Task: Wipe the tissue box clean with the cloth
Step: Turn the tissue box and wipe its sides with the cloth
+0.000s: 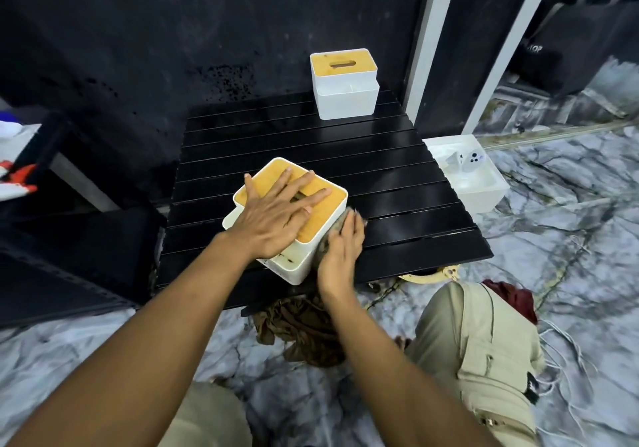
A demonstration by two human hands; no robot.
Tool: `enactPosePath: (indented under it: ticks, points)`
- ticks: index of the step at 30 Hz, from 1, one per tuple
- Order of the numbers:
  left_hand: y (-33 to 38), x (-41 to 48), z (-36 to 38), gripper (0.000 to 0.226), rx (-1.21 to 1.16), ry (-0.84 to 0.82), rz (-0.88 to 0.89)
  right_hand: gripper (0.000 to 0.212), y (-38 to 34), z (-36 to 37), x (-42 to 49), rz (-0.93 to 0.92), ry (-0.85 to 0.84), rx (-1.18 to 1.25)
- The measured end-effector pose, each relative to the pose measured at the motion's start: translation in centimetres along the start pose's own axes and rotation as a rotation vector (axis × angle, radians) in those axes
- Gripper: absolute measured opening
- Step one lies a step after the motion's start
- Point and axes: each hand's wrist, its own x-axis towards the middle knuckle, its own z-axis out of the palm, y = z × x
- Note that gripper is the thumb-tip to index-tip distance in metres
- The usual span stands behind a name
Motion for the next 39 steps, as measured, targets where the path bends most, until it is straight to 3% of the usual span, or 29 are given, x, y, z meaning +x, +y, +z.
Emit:
enactPosePath:
  ticks: [5,9,12,15,18,22,25,29,34,39]
  points:
    - [0.7,0.2,0.0,0.047,0.002,0.024,-0.043,0.058,-2.6,0.4,-0.9,-0.207,0.049,0.151]
    - [0.7,0.4,0.0,0.05,0.008,0.024,-0.031,0.055,2.3,1.1,-6.6,-0.336,-0.06,0.012]
    - [0.3,0.4,0.1,0.051,0.047,0.025,-0.023,0.062,3.6,1.0,-3.2,-0.253,-0.012,-0.084]
    - [0.5,0.3,0.3,0.047,0.071,0.038,-0.027,0.06,0.2,0.0,1.2,-0.097,0.072,0.003]
    - [0.7,0.4,0.2,0.047,0.071,0.039,-0.042,0.059,-1.4,-0.3,0.6,-0.178,0.058,0.058]
    - [0.5,0.6,0.4,0.048,0.071,0.05,-0.027,0.058,2.7,0.0,-5.1,-0.351,-0.054,-0.186]
    - [0.4,0.7,0.4,0.047,0.089,0.051,-0.025,0.055,3.9,0.1,-2.4,-0.275,-0.014,-0.252]
    - [0.9,0.8,0.3,0.047,0.093,0.046,-0.063,0.056,-0.4,0.7,1.5,-0.133,0.184,-0.071]
    - [1.2,1.2,0.2,0.05,0.09,0.046,-0.069,0.051,-0.5,1.3,-2.8,-0.355,0.141,0.032]
    - [1.2,1.1,0.2,0.053,0.101,0.048,-0.071,0.049,0.0,0.6,2.9,-0.048,0.132,0.052]
